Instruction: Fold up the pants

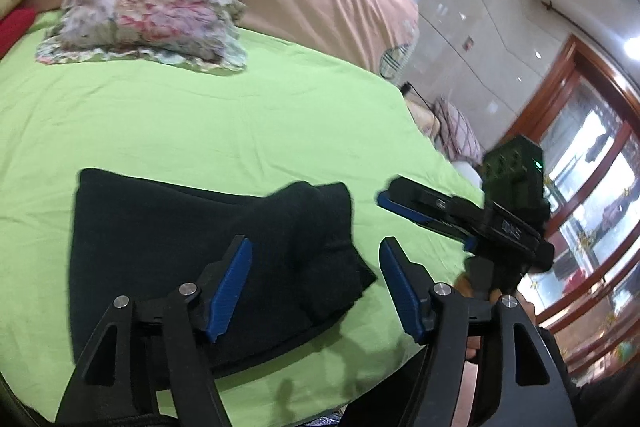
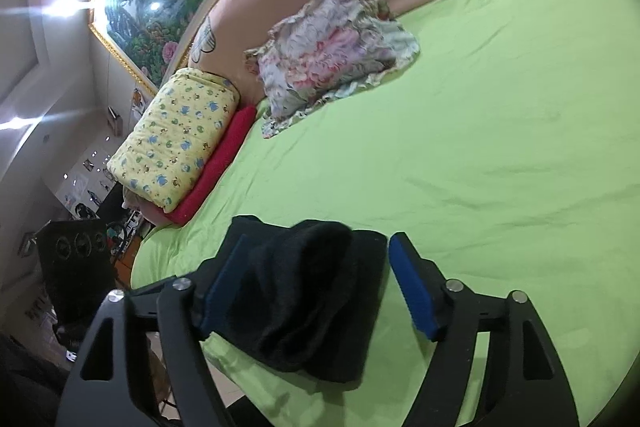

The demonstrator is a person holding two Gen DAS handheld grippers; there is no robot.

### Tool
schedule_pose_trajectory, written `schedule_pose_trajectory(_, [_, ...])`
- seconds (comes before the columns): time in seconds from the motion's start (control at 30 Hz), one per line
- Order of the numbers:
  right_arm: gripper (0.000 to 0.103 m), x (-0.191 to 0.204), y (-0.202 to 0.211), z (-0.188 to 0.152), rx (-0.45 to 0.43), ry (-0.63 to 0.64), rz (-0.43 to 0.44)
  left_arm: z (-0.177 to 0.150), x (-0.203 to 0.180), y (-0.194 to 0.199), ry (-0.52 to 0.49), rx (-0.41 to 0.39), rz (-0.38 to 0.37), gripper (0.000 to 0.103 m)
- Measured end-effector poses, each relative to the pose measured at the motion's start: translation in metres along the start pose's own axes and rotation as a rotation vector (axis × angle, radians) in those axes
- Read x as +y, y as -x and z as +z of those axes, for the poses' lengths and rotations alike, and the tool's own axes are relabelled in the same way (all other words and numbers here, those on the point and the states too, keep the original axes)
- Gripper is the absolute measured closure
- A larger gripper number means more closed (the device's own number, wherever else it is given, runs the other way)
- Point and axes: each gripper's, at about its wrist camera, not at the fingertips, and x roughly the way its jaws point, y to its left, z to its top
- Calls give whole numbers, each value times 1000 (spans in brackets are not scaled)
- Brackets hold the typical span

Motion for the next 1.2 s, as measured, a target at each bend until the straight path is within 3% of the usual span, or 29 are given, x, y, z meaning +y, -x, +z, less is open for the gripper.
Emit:
schedule_pose_trajectory(0.6, [23,38,-18,-25,52,53,-136,-10,81,35,145,-34,119,33])
schedule_pose_trajectory(1.2, [23,23,-33,-45,115,-14,-185,-19,121,24,228,13,167,29])
